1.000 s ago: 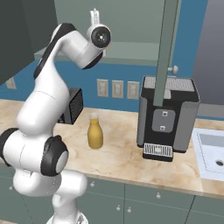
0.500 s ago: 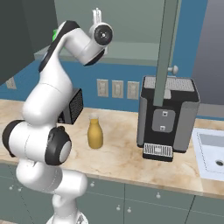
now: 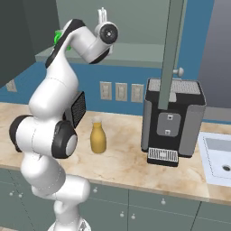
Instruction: There is a tray on the dining counter. Grab the cup, mug, and pitcher and place them on the tray. The pitcher may be placed next to the tray if it cannot fit the tray.
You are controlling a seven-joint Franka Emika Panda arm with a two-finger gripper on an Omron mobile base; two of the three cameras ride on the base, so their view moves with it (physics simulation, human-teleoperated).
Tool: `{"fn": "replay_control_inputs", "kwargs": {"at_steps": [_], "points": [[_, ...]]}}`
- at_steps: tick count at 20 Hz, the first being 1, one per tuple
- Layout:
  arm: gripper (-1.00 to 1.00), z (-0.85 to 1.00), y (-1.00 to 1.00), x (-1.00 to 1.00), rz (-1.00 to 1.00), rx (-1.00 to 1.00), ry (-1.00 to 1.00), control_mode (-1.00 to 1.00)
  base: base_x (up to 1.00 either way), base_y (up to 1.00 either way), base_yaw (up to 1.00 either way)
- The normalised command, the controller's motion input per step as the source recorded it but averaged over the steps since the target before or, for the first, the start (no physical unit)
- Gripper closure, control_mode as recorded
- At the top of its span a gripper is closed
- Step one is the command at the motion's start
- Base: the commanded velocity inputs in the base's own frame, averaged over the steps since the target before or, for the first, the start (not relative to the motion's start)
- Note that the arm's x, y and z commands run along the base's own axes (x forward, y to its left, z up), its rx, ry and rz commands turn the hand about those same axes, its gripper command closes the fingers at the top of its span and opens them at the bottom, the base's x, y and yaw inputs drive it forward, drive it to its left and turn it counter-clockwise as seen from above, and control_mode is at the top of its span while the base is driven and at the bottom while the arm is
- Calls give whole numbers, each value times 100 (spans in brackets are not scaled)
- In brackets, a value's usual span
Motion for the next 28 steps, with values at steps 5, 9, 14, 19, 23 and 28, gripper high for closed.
{"fn": "replay_control_inputs", "kwargs": {"at_steps": [5,9,14,19,23,28], "points": [[-100,0,-2,14,0,0,0,-100,0,0,0],[-100,0,-1,7,0,0,0,-100,0,0,0],[-100,0,0,10,0,0,0,-100,0,0,0],[-100,0,0,6,0,0,2,-100,0,0,0],[-100,0,0,1,0,0,7,-100,0,0,0],[-100,0,0,0,0,0,8,-100,0,0,0]]}}
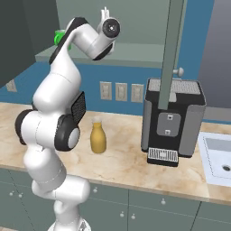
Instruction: There is a tray on the dining counter. Grab the cup, mug, and pitcher and place them on the tray. The pitcher may be placed next to the tray if it cannot fit the tray.
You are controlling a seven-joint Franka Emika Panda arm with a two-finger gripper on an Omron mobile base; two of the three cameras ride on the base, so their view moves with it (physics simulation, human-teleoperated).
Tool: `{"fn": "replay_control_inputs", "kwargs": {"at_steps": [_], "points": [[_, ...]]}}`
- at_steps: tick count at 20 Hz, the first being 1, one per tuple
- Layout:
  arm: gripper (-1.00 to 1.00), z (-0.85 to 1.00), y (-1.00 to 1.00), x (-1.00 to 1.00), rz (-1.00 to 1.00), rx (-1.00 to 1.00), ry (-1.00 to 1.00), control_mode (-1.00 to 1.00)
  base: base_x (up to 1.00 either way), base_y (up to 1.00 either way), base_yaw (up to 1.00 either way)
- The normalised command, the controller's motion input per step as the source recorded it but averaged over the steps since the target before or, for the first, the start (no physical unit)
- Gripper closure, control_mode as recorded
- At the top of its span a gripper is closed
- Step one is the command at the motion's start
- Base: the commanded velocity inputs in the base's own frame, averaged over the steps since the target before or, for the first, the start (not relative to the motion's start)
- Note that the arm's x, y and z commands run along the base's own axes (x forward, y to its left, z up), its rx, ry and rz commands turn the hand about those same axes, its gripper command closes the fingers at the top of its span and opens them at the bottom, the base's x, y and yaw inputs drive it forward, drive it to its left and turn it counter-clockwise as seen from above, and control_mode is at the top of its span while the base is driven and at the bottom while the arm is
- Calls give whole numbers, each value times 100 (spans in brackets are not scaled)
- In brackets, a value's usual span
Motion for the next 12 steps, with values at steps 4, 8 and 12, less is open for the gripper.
{"fn": "replay_control_inputs", "kwargs": {"at_steps": [4,8,12], "points": [[-100,0,0,10,0,0,2,-100,0,0,0],[-100,0,0,23,0,0,0,-100,0,0,0],[-100,0,0,19,0,0,0,-100,0,0,0]]}}
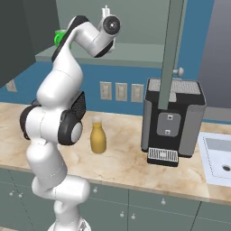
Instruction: There is a tray on the dining counter. Grab the cup, mug, and pitcher and place them on the tray. The pitcher may be placed next to the tray if it cannot fit the tray.
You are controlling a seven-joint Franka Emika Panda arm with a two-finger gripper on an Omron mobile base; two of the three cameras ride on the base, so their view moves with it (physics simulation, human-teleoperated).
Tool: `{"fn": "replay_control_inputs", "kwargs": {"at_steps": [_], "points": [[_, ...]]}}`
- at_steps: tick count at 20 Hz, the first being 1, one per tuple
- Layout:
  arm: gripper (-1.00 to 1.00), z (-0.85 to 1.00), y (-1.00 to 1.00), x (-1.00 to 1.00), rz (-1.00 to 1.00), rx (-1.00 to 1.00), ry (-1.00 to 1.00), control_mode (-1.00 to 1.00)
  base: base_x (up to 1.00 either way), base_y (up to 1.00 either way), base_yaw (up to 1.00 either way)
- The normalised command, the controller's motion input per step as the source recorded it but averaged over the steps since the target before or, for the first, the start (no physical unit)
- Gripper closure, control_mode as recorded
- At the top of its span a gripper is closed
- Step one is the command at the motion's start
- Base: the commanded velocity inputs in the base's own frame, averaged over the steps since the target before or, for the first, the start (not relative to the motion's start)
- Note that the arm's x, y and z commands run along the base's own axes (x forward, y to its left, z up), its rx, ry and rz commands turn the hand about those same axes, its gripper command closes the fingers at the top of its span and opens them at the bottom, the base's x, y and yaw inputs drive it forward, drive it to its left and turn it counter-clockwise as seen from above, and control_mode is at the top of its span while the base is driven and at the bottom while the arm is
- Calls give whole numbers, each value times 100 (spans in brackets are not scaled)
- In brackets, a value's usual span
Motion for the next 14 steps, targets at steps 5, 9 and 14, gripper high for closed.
{"fn": "replay_control_inputs", "kwargs": {"at_steps": [5,9,14], "points": [[-100,0,0,8,0,0,0,-100,0,0,0],[-100,0,0,3,0,0,1,-100,0,0,0],[-100,0,0,0,0,-2,9,-100,0,0,0]]}}
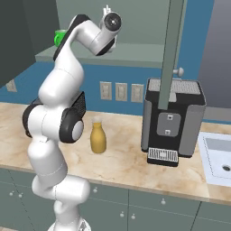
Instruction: There is a tray on the dining counter. Grab the cup, mug, and pitcher and place them on the tray. The pitcher may be placed next to the tray if it cannot fit the tray.
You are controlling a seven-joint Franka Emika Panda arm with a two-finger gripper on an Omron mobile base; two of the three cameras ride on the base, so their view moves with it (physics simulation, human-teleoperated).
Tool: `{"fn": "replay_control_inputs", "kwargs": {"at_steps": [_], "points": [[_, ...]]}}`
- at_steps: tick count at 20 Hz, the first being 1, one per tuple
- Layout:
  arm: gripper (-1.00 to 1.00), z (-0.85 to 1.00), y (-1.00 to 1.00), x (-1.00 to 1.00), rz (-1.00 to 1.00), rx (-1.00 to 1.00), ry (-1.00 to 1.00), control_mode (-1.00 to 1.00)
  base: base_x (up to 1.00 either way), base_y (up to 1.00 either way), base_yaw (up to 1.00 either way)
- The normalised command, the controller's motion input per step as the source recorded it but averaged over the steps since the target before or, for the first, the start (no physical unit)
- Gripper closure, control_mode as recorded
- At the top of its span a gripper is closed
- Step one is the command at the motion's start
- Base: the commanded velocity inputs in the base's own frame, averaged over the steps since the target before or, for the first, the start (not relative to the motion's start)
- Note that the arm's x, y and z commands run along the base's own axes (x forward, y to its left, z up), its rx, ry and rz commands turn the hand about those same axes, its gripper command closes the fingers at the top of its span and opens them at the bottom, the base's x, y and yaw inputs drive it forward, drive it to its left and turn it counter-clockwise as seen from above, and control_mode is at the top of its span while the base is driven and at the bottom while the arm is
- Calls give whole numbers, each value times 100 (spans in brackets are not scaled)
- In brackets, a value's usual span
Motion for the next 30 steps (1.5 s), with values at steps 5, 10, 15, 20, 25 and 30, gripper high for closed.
{"fn": "replay_control_inputs", "kwargs": {"at_steps": [5,10,15,20,25,30], "points": [[-100,0,-1,0,0,0,15,-100,0,0,0],[-100,0,0,0,0,0,15,-100,0,0,0],[-100,-3,0,0,0,-1,11,-100,0,0,0],[-100,-26,0,0,0,0,1,-100,0,0,0],[-100,-39,0,0,0,0,0,-100,0,0,0],[100,-36,0,0,0,-1,0,-100,0,0,0]]}}
